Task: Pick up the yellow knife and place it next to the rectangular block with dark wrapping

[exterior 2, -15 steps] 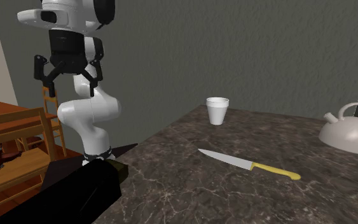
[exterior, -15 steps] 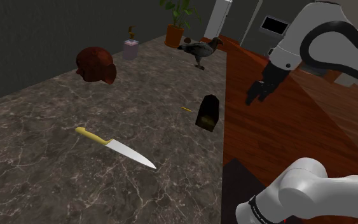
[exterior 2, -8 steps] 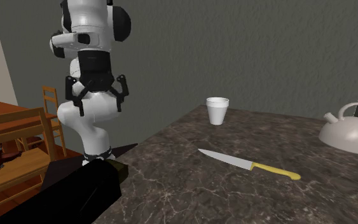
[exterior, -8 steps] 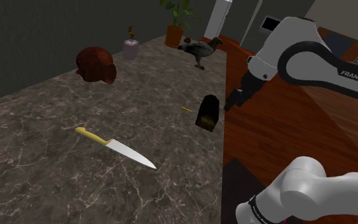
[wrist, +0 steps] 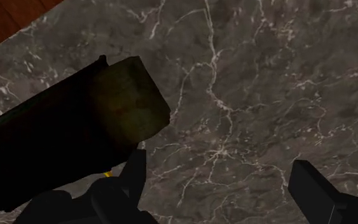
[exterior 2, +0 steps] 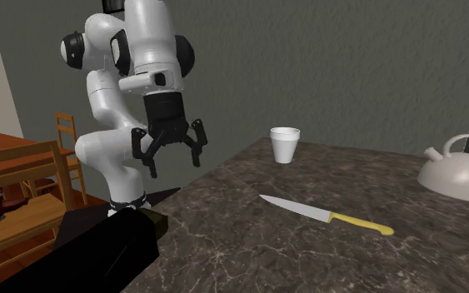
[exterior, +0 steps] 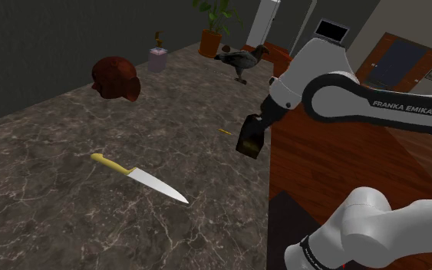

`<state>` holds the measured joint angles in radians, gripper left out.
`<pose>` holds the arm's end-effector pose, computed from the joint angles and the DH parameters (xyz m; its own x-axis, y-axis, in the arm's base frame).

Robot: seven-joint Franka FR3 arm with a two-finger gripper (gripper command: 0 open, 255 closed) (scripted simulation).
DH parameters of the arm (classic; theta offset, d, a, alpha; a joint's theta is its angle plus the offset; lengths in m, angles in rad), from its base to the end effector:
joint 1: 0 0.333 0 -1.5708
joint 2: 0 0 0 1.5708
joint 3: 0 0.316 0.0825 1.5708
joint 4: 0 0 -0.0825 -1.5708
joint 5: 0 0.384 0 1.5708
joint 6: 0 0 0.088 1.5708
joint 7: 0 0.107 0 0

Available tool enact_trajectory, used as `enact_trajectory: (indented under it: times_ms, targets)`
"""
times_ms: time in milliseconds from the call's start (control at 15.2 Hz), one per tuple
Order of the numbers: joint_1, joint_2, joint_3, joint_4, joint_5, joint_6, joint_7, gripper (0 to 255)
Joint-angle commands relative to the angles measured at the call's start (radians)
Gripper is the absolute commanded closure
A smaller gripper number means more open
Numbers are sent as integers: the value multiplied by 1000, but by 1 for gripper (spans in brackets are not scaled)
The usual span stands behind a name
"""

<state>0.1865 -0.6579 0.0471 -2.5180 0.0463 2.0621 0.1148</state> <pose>0.3605 0.0899 0.5156 0.9764 0.0884 0.1971 0.0978 -0.9945 -0.0384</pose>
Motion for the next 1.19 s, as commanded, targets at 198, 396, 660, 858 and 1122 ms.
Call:
enact_trajectory:
  times_ms: [198,396,660,858,1122]
  targets:
    - [59,110,50,-11,47,185,5,0]
    - [90,187,78,-2,68,289,3,0]
    - [127,296,115,26,87,421,1,0]
    - [151,382,145,59,92,512,1,0]
    - [175,499,186,115,79,623,11,0]
